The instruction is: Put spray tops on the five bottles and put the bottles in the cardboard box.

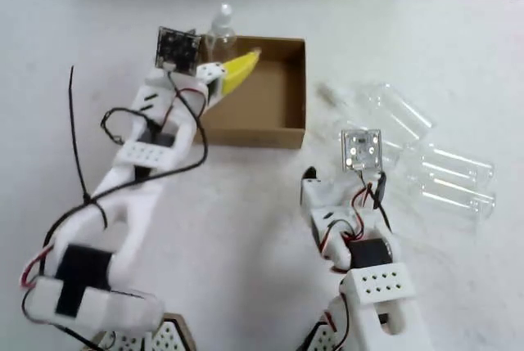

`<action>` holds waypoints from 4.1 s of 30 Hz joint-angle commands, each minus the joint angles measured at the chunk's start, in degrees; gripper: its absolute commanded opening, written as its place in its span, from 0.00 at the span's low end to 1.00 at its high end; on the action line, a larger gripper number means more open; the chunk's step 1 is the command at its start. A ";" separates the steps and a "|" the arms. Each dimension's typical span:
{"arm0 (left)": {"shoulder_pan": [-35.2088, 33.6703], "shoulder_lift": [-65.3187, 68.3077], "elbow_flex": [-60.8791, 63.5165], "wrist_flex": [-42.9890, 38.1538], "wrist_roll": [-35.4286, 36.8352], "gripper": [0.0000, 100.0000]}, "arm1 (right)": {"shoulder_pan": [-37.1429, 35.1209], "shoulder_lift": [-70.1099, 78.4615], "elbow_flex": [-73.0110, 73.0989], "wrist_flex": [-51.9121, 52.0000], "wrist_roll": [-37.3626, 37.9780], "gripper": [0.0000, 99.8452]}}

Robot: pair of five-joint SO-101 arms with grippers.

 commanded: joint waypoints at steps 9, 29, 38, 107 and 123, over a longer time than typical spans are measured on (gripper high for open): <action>0.22 -34.33 3.69 34.73 -0.35 0.43 | 1.80 -1.10 -1.58 2.33 0.70 0.44; -16.75 -70.81 3.87 85.27 -0.44 0.43 | 17.10 -1.10 -20.57 36.26 13.89 0.44; -10.33 -70.90 21.89 82.55 -0.53 0.43 | 42.86 -0.48 -35.43 41.54 48.88 0.44; -7.60 -71.16 43.08 64.09 -11.25 0.02 | 40.66 80.04 -85.98 58.86 100.84 0.31; -7.60 -71.16 43.08 64.09 -11.34 0.02 | 40.13 74.15 -86.07 62.20 100.31 0.31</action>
